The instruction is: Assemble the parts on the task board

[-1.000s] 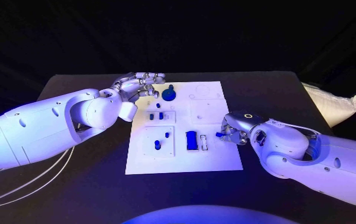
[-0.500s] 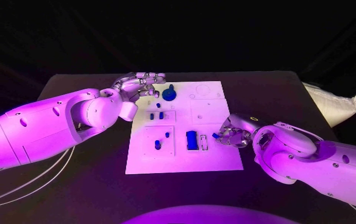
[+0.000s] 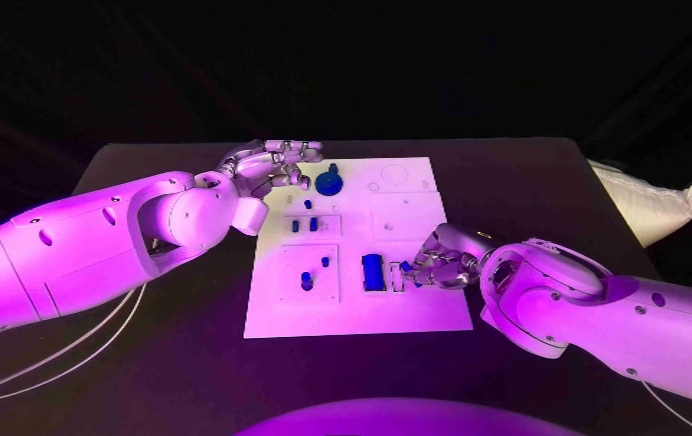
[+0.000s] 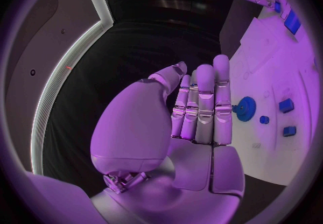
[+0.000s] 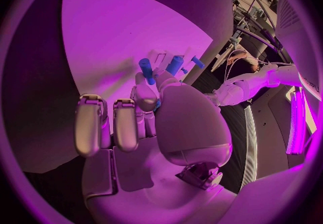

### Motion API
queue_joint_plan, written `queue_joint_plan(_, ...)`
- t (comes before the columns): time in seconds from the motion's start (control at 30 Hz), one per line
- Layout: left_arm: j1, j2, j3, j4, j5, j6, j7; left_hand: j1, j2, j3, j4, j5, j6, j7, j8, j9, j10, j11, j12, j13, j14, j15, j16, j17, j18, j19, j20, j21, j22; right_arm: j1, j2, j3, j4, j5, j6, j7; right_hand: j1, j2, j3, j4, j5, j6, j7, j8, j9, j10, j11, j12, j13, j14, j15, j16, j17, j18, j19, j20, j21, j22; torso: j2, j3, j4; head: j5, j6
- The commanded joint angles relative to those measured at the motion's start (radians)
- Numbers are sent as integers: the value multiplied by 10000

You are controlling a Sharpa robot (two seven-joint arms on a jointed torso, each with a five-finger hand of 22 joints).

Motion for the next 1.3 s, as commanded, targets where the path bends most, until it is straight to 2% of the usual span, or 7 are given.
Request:
queue_joint_plan(0.03, 3, 20, 6, 20, -19, 171, 42, -7, 125, -58, 10, -39, -27, 45, 64, -12, -49, 9, 30, -15, -73, -29, -9, -9, 118, -67, 17, -32, -9, -3, 82, 0, -2, 349, -109, -25, -150, -10, -27, 83, 87, 57, -4, 44, 17, 89, -4, 43, 22, 667, -88, 56, 433, -149, 66, 6, 61, 7, 3, -1, -2, 20, 11)
queue_joint_plan(0.3, 3, 22, 6, 21, -19, 175, 34, -7, 125, -58, 10, -39, -27, 45, 64, -12, -49, 9, 30, -15, -73, -29, -9, -9, 118, -67, 17, -32, -9, -3, 226, 0, -29, 414, -106, 20, -323, -59, -90, 204, 201, 79, -4, 52, 44, 112, -3, 84, 56, 670, -89, 66, 448, -152, 74, 4, 68, 22, -1, 2, -6, 30, 12)
queue_joint_plan(0.7, 3, 22, 6, 28, -19, 187, 24, -7, 125, -58, 10, -39, -27, 45, 64, -12, -49, 9, 30, -15, -73, -29, -9, -9, 118, -67, 17, -32, -9, -11, 429, -1, -157, 499, 541, -93, -767, 3, -351, 596, 705, 215, -51, 124, 153, 168, -29, 163, 133, 675, -105, 93, 491, -159, 93, -3, 88, 65, 5, 4, -4, 41, -13)
queue_joint_plan(1.1, 3, 15, 6, 37, -19, 192, -2, -11, 127, -64, 10, -39, -30, 46, 64, -12, -55, 10, 35, -15, -75, -28, -8, -15, 118, -67, 18, -36, -13, -15, 486, -1, -239, 279, 582, -162, -972, 17, -559, 783, 745, 318, -89, 194, 241, 212, -60, 258, 212, 673, -131, 91, 491, -158, 90, -26, 84, 63, -1, 4, -1, 42, -30)
queue_joint_plan(1.17, 3, 14, 6, 38, -19, 191, -7, -14, 128, -71, 9, -39, -34, 48, 64, -13, -62, 12, 40, -17, -77, -27, -6, -21, 118, -66, 18, -41, -18, -15, 491, -1, -249, 137, 524, -164, -1189, -27, -774, 871, 525, 319, -89, 201, 272, 204, -57, 222, 200, 666, -128, 72, 465, -155, 79, -29, 73, 46, -2, 6, -1, 33, -16)
queue_joint_plan(1.3, 3, 13, 6, 33, -19, 187, -11, -14, 128, -71, 9, -39, -34, 48, 64, -13, -62, 12, 40, -17, -77, -27, -6, -21, 118, -66, 18, -41, -18, -15, 505, -1, -257, -12, 421, -112, -1625, 28, -1344, 863, -871, 289, -104, 211, 365, 190, -60, 170, 204, 656, -139, 39, 427, -147, 57, -33, 48, 14, -2, 9, -9, 37, -11)
